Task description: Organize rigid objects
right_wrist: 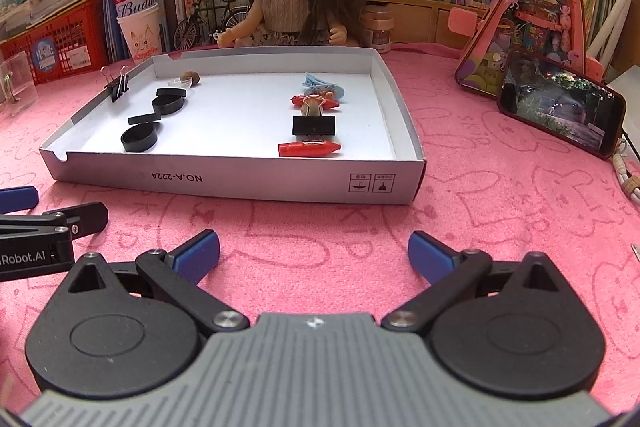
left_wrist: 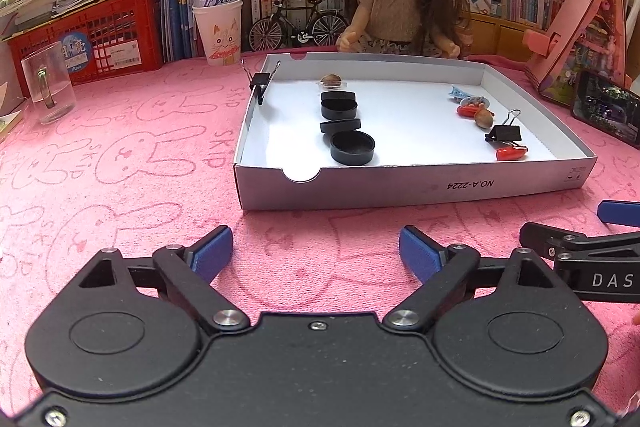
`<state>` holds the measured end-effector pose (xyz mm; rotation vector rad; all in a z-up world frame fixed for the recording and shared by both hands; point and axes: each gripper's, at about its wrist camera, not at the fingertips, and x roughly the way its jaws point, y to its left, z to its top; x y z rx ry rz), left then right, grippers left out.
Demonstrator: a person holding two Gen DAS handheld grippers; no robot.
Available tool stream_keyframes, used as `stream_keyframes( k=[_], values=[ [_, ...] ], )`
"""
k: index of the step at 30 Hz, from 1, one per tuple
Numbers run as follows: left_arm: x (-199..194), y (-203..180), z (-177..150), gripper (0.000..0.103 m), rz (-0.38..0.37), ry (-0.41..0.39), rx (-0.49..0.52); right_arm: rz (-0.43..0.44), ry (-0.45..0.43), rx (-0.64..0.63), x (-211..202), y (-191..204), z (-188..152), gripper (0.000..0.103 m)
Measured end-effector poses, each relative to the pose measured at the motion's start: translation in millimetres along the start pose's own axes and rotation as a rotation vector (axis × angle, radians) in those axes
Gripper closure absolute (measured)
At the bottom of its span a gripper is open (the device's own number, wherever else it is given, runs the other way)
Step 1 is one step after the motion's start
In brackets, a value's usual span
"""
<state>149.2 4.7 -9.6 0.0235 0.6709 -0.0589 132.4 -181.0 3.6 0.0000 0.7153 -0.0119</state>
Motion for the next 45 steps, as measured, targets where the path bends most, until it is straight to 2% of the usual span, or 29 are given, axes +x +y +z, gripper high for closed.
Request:
stream_keyframes(
  k=[11, 45],
  values=[
    [4.1, 1.1, 0.7, 0.001, 0.014, 0.017, -0.012, -0.004, 0.002, -0.005, 0.5, 0.7, -0.1, 0.000],
    [4.3, 0.6, 0.9, 0.000, 0.014, 0.018, -0.011, -0.004, 0.003, -0.005, 0.7, 1.1, 0.0, 0.000]
  ],
)
